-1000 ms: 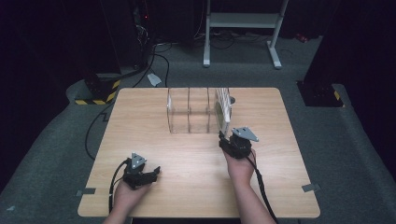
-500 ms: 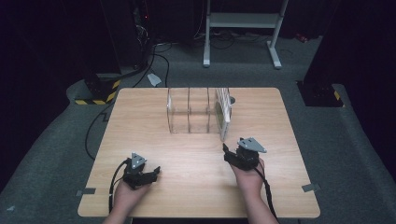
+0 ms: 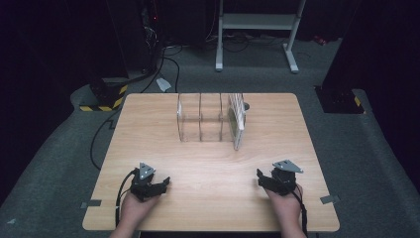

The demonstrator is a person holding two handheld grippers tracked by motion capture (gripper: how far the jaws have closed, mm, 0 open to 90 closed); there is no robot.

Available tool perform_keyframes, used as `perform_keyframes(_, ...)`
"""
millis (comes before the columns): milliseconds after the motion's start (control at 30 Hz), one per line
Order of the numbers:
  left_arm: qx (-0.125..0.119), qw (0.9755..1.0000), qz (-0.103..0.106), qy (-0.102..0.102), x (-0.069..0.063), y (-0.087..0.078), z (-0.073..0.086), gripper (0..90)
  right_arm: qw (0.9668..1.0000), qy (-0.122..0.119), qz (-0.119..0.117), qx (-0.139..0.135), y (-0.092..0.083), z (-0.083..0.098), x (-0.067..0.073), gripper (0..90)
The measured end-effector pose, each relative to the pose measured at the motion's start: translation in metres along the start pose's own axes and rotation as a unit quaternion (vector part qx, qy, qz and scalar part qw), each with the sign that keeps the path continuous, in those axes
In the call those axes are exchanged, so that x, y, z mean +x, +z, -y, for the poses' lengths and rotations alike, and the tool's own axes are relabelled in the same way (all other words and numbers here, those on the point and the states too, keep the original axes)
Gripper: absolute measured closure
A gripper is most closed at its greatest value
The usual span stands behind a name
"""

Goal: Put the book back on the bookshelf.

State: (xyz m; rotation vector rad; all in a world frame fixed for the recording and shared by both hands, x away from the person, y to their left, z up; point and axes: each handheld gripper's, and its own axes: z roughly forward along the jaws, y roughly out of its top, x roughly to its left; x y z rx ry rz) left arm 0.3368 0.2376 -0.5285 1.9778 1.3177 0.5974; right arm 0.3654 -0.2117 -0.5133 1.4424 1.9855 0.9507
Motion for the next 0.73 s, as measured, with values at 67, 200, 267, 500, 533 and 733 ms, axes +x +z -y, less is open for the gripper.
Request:
perform_keyframes(67,0.0,1.0,0.0,0.0,0.0,0.0,0.0,24.7,0.9998,0.0,0.006,0.017,-0.001,0.007,-0.008,18.8)
perform_keyframes(200,0.0,1.0,0.0,0.0,0.0,0.0,0.0,24.7,0.9987,0.001,0.012,0.049,-0.002,0.015,-0.018,17.4)
perform_keyframes(267,0.0,1.0,0.0,0.0,0.0,0.0,0.0,24.7,0.9987,-0.001,0.014,0.048,-0.005,0.018,-0.024,16.6)
perform_keyframes(500,-0.001,1.0,-0.002,0.001,0.0,0.0,0.0,24.7,0.9984,0.007,0.025,0.05,-0.004,0.018,-0.024,14.0)
perform_keyframes(533,-0.001,1.0,-0.002,0.0,-0.001,0.0,0.001,24.7,0.998,0.018,0.03,0.052,-0.003,0.017,-0.021,13.9)
perform_keyframes(733,-0.001,1.0,-0.003,-0.002,-0.001,-0.001,0.001,24.7,0.9974,0.028,0.041,0.052,-0.002,0.016,-0.018,13.8)
